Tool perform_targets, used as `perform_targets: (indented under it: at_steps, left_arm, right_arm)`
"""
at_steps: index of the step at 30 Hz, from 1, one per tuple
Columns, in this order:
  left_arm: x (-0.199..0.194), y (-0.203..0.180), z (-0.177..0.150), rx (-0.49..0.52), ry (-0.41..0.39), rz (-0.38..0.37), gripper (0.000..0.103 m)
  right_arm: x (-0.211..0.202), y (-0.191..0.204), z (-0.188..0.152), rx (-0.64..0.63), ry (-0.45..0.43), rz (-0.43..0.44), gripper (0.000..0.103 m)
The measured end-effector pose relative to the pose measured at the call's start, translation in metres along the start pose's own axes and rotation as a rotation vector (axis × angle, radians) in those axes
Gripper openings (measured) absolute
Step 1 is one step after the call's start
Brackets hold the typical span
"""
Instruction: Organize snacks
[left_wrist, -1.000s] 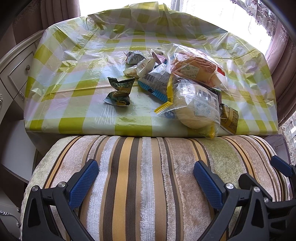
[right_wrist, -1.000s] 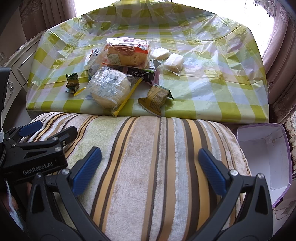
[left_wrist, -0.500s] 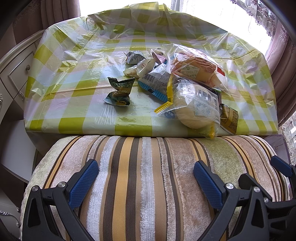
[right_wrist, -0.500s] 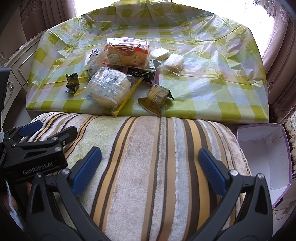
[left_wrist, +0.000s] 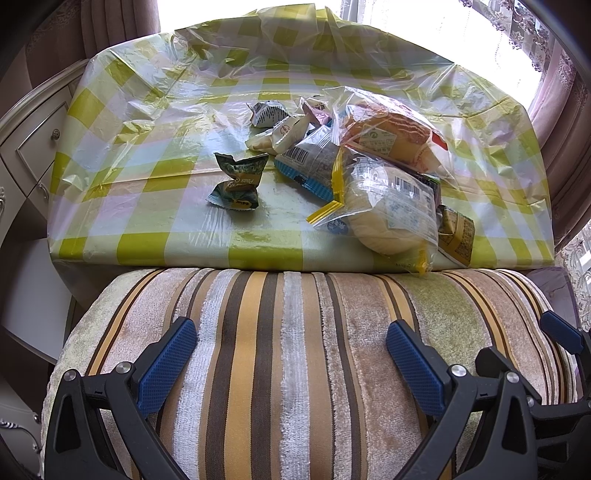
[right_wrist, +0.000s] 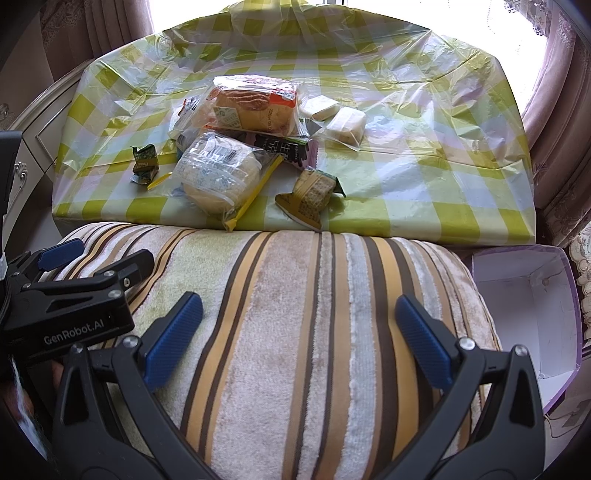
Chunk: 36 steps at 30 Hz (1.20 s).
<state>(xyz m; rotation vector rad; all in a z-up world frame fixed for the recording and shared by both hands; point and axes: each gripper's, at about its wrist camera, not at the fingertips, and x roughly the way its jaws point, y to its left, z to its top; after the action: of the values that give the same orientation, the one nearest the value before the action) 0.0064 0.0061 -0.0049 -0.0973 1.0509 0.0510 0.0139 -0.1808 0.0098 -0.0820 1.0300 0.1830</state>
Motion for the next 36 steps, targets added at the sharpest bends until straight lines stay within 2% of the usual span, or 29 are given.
perform_targets:
  at_steps: [7, 17, 22, 24, 26, 29, 32, 36]
  left_arm:
    - [0.002, 0.001, 0.001, -0.001, 0.016, -0.007, 0.103]
    - [-0.003, -0.003, 0.002, 0.024, -0.013, -0.01, 0.103]
    - [-0.004, -0.01, 0.008, 0.055, -0.037, -0.023, 0.094]
    - [-0.004, -0.016, 0.01, 0.088, -0.045, -0.04, 0.087]
    - [-0.004, -0.021, 0.013, 0.109, -0.054, -0.053, 0.086]
    - [-0.004, -0.027, 0.02, 0.13, -0.071, -0.099, 0.086]
    - [-0.004, -0.026, 0.031, 0.118, -0.091, -0.152, 0.086]
    - [0.006, -0.019, 0.048, 0.069, -0.068, -0.259, 0.086]
  right_arm:
    - [-0.002, 0.0, -0.003, -0.001, -0.004, 0.004, 0.103]
    - [0.007, -0.005, 0.017, -0.041, 0.063, 0.063, 0.103]
    - [0.017, -0.017, 0.031, 0.002, 0.071, 0.057, 0.103]
    - [0.022, -0.028, 0.036, 0.064, 0.075, 0.057, 0.103]
    - [0.027, -0.038, 0.041, 0.13, 0.076, 0.048, 0.103]
    - [0.037, -0.044, 0.051, 0.16, 0.087, 0.04, 0.103]
    - [0.048, -0.048, 0.059, 0.187, 0.106, 0.055, 0.103]
    - [0.062, -0.049, 0.068, 0.194, 0.12, 0.054, 0.102]
